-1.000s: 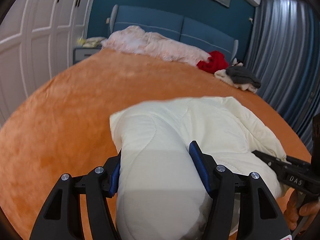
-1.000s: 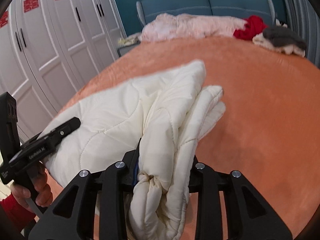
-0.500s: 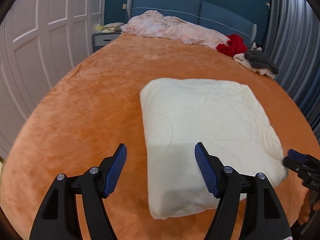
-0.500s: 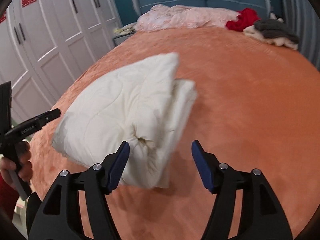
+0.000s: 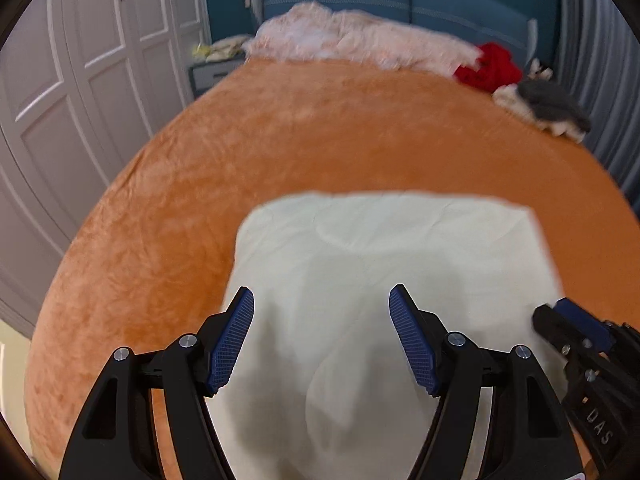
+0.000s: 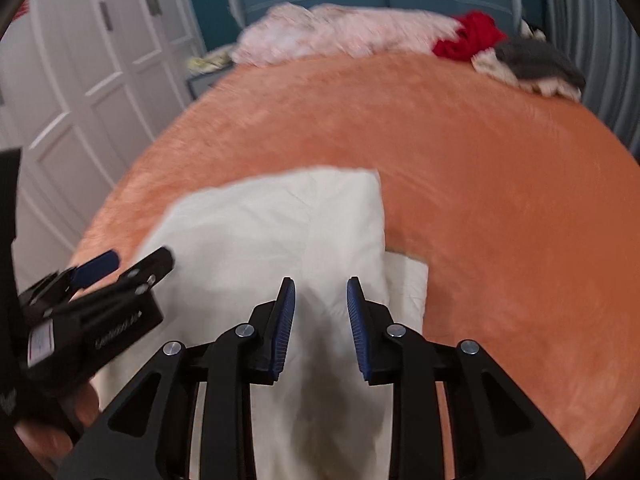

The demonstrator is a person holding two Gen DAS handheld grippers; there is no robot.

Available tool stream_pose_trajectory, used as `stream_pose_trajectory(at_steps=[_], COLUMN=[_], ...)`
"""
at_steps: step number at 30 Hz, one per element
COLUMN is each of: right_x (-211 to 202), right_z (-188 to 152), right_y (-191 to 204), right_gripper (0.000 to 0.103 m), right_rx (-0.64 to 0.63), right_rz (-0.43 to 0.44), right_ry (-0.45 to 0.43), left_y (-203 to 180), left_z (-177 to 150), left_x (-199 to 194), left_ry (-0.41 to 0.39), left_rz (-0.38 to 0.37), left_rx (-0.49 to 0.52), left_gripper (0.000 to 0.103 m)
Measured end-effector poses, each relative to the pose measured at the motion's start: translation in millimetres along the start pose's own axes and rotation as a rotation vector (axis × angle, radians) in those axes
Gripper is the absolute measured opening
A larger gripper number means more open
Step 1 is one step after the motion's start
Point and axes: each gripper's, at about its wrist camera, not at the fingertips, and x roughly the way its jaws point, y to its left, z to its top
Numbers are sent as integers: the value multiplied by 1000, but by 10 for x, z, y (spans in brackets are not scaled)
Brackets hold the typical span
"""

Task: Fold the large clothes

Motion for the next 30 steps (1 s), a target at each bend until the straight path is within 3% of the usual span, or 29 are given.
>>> stream_pose_trajectory(at_steps=[3, 8, 30], right_x=[318, 542, 637], right_z=[-109, -315, -547], right_y=[-102, -121, -68], right_gripper=[27, 30, 31], right_rx=[50, 34, 15], right_rz=[38, 29, 10], right_ry=[31, -3, -131], left_y=[27, 4, -124], left_z=[-120, -233, -393], left_x=[307, 480, 598], left_ry=[8, -54, -162], left_rz=[24, 42, 111], left_rx=[-12, -31, -15], left_gripper=[74, 81, 84])
